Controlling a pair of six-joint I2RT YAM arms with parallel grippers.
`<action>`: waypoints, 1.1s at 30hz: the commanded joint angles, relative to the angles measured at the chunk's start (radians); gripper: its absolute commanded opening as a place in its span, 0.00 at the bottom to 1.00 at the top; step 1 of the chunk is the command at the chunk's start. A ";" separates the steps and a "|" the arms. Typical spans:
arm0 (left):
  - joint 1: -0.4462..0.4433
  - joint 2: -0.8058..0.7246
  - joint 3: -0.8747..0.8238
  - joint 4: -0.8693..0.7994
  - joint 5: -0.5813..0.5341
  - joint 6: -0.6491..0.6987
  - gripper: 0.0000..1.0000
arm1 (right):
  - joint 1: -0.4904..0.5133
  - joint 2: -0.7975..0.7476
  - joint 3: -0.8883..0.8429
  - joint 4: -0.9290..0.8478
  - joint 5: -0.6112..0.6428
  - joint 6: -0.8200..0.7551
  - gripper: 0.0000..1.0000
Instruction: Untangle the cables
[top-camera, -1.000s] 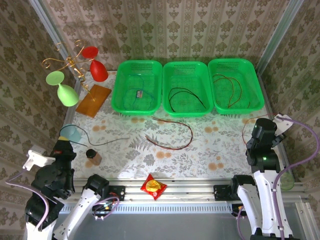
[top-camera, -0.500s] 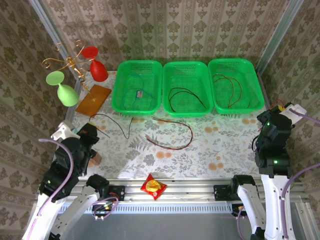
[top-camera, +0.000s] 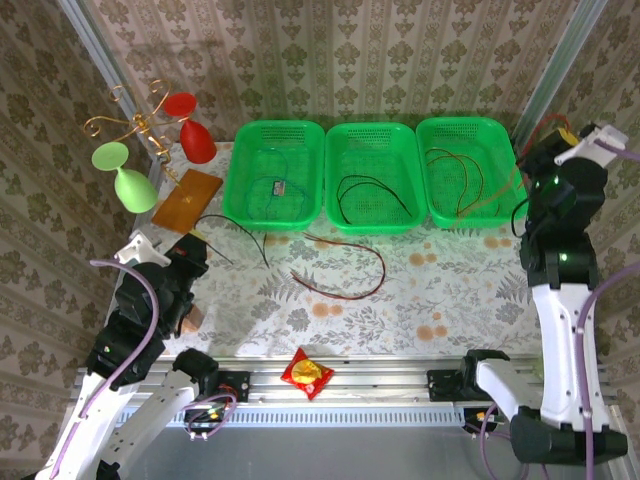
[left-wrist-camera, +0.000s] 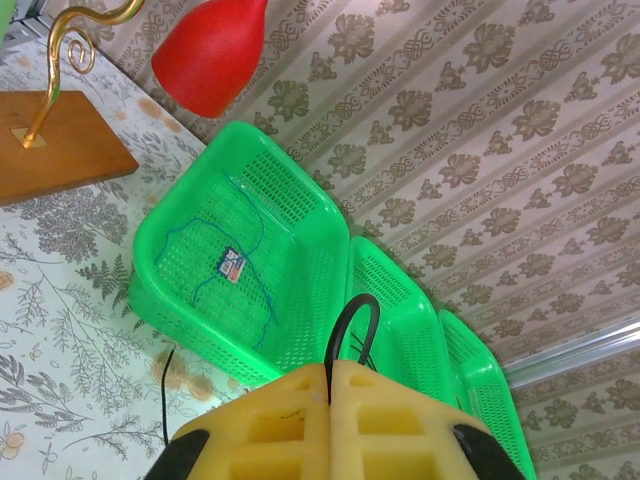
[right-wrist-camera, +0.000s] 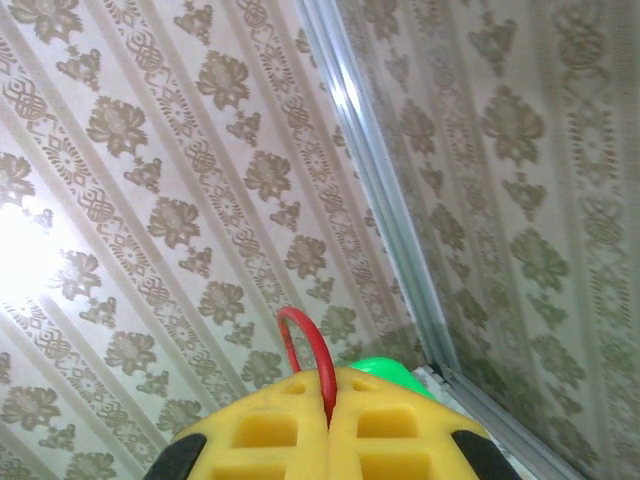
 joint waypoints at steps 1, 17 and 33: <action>-0.004 -0.002 -0.005 0.028 0.032 -0.014 0.00 | 0.007 0.074 0.080 0.101 -0.071 0.016 0.00; -0.005 0.011 -0.028 0.051 0.067 -0.039 0.00 | 0.010 0.352 0.169 0.157 -0.084 0.003 0.00; -0.007 0.039 -0.023 0.055 0.088 -0.028 0.00 | 0.008 0.493 -0.171 0.012 -0.105 0.088 0.00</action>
